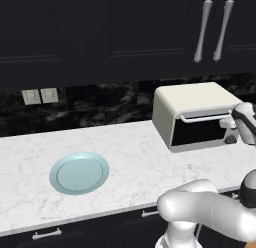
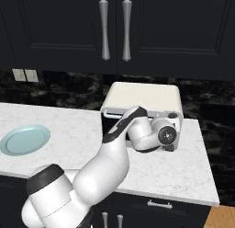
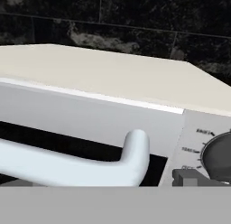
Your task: Pick up the kebab skewer and baguette bread, and place them inside the toaster oven. Close the toaster oven door and start by setting the timer.
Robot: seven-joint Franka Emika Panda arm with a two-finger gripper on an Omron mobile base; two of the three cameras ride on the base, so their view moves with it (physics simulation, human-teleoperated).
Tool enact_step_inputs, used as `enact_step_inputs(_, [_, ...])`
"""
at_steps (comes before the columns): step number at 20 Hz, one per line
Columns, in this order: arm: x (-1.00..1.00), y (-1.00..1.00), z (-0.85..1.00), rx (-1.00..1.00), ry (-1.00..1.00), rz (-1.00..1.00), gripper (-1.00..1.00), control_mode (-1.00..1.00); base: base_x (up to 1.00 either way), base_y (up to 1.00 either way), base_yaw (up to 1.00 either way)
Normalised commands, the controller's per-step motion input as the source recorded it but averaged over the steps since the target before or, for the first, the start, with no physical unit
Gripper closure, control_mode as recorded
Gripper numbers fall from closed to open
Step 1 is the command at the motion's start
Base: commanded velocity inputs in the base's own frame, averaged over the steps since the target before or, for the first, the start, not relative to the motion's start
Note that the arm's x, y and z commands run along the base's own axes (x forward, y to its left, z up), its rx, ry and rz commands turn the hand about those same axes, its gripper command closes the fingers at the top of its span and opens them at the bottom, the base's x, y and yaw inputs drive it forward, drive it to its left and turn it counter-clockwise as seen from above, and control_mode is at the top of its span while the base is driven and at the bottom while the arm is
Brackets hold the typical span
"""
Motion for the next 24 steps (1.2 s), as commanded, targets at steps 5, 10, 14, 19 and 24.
enact_step_inputs(5, [0.25,0.04,0.00,0.00,0.04,0.00,-1.00,-1.00,0.00,0.00,0.00])
enact_step_inputs(10, [0.25,0.02,0.00,0.00,0.02,0.00,-1.00,-1.00,0.00,0.00,0.00])
enact_step_inputs(14, [0.00,0.00,0.00,0.00,0.00,0.00,-1.00,-1.00,0.00,0.00,0.00])
enact_step_inputs(19, [-0.26,-0.17,0.00,0.00,0.00,0.00,-1.00,-1.00,0.00,0.00,0.00])
enact_step_inputs(24, [-0.25,-0.45,0.00,0.03,0.00,0.00,-1.00,-1.00,0.00,0.00,0.00])
